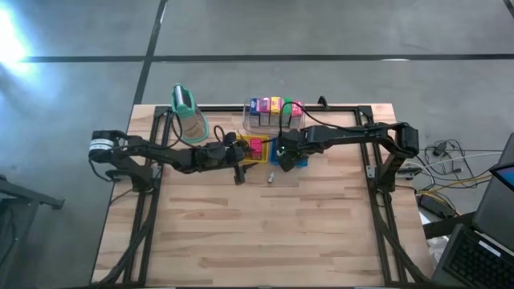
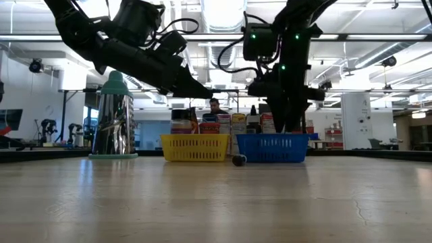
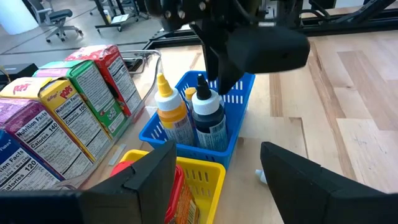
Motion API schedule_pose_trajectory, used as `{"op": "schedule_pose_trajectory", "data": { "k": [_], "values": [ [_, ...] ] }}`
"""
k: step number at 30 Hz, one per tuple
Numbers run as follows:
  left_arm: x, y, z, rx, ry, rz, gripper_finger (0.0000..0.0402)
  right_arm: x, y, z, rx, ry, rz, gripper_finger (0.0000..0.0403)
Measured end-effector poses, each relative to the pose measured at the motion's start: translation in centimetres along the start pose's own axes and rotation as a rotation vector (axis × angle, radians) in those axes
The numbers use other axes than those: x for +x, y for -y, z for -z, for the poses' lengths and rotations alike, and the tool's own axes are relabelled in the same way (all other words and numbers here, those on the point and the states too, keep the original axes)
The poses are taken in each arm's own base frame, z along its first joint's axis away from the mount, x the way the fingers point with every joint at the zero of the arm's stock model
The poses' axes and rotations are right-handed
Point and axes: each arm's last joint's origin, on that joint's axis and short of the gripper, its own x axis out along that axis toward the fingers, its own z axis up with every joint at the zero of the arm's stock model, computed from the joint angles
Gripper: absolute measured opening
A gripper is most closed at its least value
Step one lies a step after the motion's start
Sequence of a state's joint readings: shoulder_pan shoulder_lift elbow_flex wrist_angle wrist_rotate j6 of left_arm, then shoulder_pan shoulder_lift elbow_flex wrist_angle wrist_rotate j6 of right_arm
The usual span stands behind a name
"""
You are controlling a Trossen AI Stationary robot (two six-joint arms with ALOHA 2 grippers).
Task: Pick & Place Kitchen Items
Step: Put the small black food coloring bottle into the blue bin
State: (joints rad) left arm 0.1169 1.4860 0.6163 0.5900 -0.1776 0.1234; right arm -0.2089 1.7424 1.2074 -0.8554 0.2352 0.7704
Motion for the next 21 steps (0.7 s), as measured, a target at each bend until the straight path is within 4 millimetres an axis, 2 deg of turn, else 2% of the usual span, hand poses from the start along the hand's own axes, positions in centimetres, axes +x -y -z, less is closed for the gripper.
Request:
{"op": "schedule_pose_trajectory", "data": {
  "k": [4,11,16,21],
  "values": [
    [0.0,0.0,0.1,-0.002,-0.006,0.003,0.024,-1.2,-0.4,-0.5,-0.037,0.005,-0.006,0.015],
    [0.0,0.2,0.1,-0.067,-0.006,0.057,0.024,-4.7,-2.4,-0.5,-0.198,0.043,-0.039,0.0119],
    [0.1,0.3,0.3,-0.12,-0.05,0.057,0.024,-6.7,-2.8,1.1,-0.305,0.047,0.107,0.0101],
    [0.0,1.2,0.0,-0.194,-0.098,0.018,0.024,-8.5,-1.9,2.9,-0.353,0.063,0.236,0.0086]
  ]
}}
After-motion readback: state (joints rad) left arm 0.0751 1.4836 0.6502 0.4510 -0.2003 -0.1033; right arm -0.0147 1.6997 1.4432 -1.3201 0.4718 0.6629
